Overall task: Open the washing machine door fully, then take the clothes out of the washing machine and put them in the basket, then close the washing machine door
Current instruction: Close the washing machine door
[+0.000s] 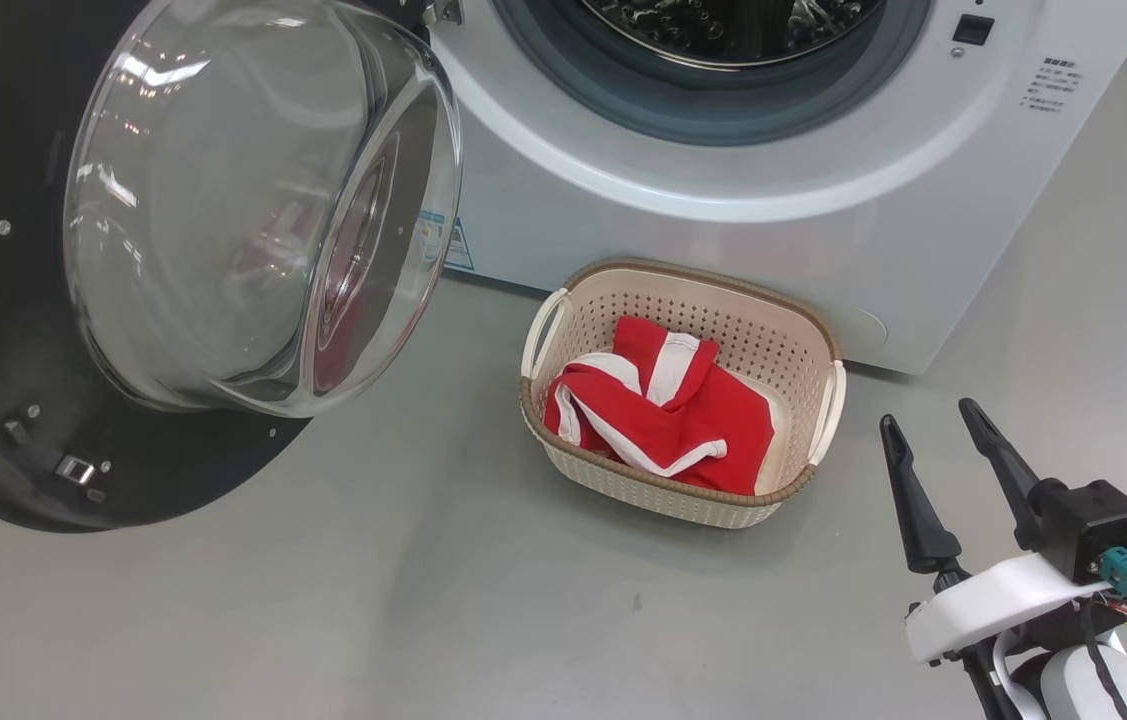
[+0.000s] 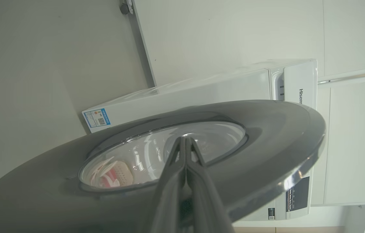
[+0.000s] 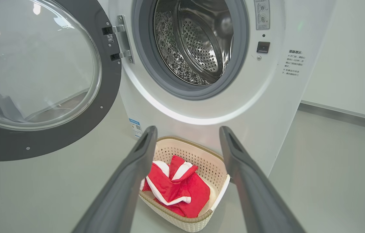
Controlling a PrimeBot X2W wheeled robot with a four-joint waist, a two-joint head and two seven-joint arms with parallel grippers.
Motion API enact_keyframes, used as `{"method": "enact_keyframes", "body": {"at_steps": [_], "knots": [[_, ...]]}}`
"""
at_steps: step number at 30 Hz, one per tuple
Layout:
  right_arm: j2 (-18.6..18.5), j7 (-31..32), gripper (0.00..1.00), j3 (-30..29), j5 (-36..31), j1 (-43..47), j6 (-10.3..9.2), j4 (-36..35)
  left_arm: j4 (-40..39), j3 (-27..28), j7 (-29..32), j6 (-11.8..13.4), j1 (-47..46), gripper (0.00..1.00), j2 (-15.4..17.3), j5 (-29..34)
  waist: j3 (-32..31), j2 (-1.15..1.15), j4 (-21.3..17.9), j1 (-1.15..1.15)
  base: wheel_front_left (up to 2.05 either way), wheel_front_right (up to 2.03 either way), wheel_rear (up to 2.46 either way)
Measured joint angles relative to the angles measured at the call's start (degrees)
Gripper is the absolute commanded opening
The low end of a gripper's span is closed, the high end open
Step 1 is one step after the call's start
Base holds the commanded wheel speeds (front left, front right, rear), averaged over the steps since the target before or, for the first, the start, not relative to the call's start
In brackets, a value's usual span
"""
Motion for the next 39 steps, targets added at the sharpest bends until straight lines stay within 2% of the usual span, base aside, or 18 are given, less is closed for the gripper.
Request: {"method": "enact_keyframes", "body": {"at_steps": [22,39], "knots": [[2.7,-2.8,1.0,0.69,0.85,0.1,-0.52,2.56,-7.73,-1.07,4.95,-2.67,7.37,0.0,-2.19,-1.36,-2.59,0.0,-4.94,0.0,0.0,0.0,0.0],[4.11,-4.54,1.0,1.92,1.02,0.28,-0.51,5.27,-17.06,-2.12,6.55,-3.22,16.24,0.0,-8.14,-3.57,-4.66,0.0,-12.84,0.0,0.0,0.0,0.0]]}}
